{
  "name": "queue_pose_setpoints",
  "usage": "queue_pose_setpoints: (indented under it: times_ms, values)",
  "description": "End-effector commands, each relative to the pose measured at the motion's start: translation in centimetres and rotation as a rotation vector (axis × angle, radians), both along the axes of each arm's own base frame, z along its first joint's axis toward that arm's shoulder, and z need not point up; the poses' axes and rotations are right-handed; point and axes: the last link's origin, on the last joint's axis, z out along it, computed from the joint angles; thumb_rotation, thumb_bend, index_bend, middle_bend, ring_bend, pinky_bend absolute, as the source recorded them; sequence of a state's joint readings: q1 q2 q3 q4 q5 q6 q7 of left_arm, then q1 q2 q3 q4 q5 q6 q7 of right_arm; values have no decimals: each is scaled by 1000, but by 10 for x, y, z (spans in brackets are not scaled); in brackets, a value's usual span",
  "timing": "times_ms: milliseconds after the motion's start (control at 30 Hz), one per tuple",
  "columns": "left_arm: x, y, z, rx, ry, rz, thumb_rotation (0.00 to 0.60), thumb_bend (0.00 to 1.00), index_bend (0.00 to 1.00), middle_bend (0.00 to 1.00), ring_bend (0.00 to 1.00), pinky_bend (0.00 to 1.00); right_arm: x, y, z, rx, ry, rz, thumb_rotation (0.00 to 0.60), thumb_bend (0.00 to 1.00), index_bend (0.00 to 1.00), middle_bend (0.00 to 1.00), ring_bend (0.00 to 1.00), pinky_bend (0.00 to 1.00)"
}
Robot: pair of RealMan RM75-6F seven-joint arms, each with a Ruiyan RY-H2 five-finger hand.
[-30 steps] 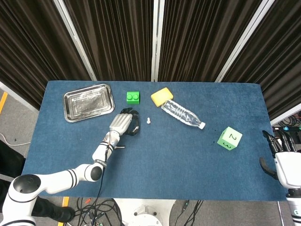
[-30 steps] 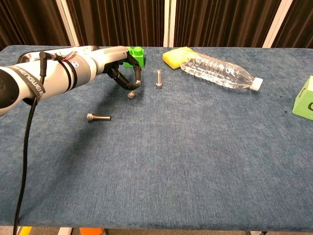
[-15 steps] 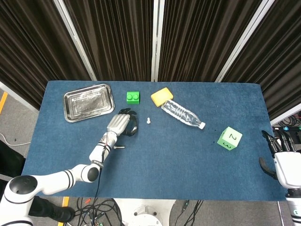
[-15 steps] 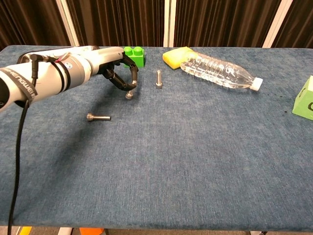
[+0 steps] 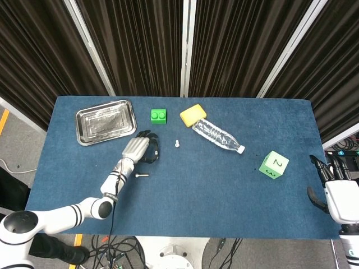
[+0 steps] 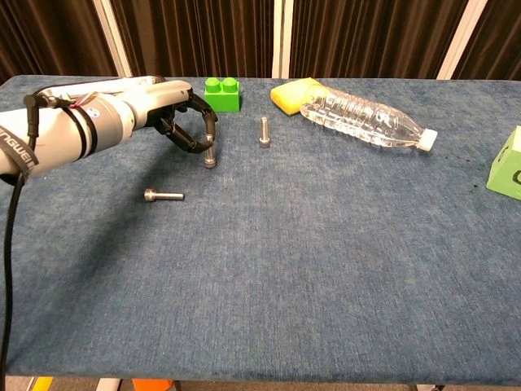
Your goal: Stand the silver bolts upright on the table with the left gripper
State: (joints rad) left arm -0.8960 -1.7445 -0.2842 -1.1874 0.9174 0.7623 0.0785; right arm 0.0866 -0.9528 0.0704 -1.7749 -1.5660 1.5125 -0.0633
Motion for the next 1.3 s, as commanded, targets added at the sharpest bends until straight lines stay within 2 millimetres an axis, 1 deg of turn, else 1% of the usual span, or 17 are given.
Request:
queue_pose_setpoints:
  times_ms: [33,133,300,433,900,1100,1200,1300]
  values:
    - [-2,-3,1,1,-2,-5,565,404,493,172,0,0,0,1,0,-1,0,1,600,299,77,214,1,25]
    - [-4,-6,2,-2,-2,-12,562,404,493,171,0,0,1,1,0,-1,0,3,600,299,77,215,2,25]
    - [-5,-9,2,2,1,-20,541,404,483,172,0,0,2,1,-1,-1,0,7,600,300,77,216,2,25]
    - [-8,-11,3,0,4,-22,540,404,433,171,0,0,2,2,0,-3,1,6,600,299,78,216,2,24]
    - [-13,-21,3,-20,6,-33,543,403,464,171,0,0,3,1,-1,-1,2,10,600,299,77,216,2,23]
    - [-13,-21,3,-14,3,-33,542,403,463,171,0,0,3,0,-1,-2,2,10,600,299,77,215,2,23]
    - [-13,-21,7,-2,-8,-33,542,402,460,171,0,0,3,0,-1,-2,2,11,600,299,77,216,1,23]
    - [-18,-23,17,23,-11,-36,542,402,456,171,0,0,3,-1,-1,0,2,12,600,299,77,216,2,23]
